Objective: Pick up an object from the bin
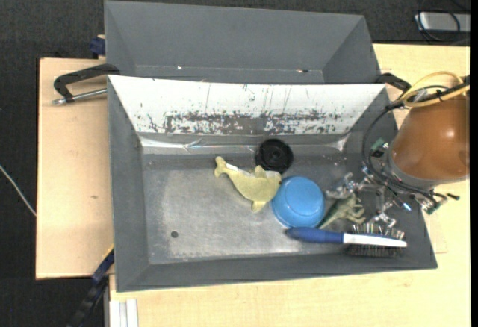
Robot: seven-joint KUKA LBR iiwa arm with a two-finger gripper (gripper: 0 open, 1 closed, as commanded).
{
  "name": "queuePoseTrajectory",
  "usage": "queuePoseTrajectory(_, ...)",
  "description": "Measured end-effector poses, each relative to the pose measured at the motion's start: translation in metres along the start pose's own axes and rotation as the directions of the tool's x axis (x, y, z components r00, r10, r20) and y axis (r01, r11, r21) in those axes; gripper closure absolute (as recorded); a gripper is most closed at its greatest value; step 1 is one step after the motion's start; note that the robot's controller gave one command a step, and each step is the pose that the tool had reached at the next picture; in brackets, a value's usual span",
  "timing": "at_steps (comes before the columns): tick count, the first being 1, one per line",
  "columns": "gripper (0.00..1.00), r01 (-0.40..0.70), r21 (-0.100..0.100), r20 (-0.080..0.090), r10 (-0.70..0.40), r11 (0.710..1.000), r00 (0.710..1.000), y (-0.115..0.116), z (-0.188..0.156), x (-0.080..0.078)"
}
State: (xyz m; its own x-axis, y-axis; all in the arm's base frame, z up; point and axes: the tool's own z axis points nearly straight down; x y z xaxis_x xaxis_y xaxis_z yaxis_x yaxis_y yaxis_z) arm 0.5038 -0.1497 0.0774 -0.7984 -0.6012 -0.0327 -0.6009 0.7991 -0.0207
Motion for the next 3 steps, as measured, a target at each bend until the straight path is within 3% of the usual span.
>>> queuePoseTrajectory(1,1.0,-0.001,-0.002,-0.007,0.001,1.0,1.0,0.0,0.001,0.003)
queuePoseTrajectory(2,1.0,-0.002,-0.011,-0.023,0.002,1.0,1.0,-0.003,-0.062,-0.002)
queuePoseTrajectory(3,1.0,-0.004,-0.012,-0.025,0.004,1.0,1.0,-0.005,-0.116,-0.006)
